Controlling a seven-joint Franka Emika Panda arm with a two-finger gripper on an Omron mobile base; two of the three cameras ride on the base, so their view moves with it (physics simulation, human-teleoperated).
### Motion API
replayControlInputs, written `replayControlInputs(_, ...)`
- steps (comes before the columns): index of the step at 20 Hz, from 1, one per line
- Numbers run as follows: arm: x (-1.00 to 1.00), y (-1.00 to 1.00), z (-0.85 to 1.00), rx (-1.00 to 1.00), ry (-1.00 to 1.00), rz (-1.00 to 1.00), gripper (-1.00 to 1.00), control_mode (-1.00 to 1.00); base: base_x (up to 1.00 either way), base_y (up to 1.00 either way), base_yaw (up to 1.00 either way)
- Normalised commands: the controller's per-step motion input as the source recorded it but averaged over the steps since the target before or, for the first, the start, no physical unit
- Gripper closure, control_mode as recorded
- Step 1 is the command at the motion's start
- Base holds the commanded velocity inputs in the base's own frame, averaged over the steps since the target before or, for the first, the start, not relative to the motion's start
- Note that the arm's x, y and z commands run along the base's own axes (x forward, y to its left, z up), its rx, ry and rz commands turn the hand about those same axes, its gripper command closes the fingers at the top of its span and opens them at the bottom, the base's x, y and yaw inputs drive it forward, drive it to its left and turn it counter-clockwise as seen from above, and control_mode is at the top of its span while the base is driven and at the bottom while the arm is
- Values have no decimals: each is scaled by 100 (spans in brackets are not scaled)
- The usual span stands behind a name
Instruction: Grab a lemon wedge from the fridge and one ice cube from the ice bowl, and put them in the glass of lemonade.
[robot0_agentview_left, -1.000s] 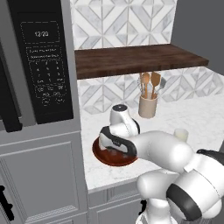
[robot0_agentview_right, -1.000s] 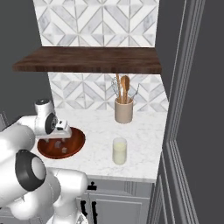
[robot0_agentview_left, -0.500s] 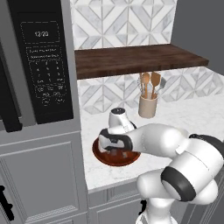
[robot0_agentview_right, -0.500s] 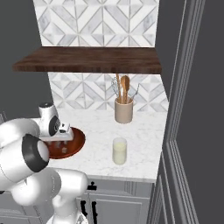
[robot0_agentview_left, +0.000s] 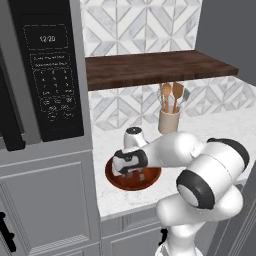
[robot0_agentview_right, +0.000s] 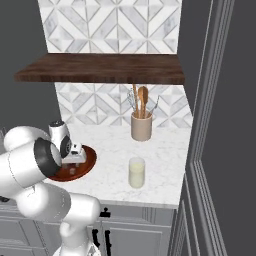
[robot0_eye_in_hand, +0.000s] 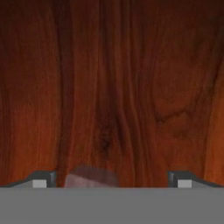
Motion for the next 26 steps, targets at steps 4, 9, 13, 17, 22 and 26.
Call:
replayControlInputs(4,11,0,-23,0,4,0,-100,-100,0,0,0)
replayControlInputs(9,-1,0,-19,0,6,0,-100,-100,0,0,0)
replayControlInputs(13,-30,0,-1,0,1,0,-100,-100,0,0,0)
replayControlInputs(17,-30,0,0,0,0,0,-100,-100,0,0,0)
replayControlInputs(22,-8,0,0,0,0,0,-100,-100,0,0,0)
replayControlInputs(26,19,0,0,0,0,0,-100,-100,0,0,0)
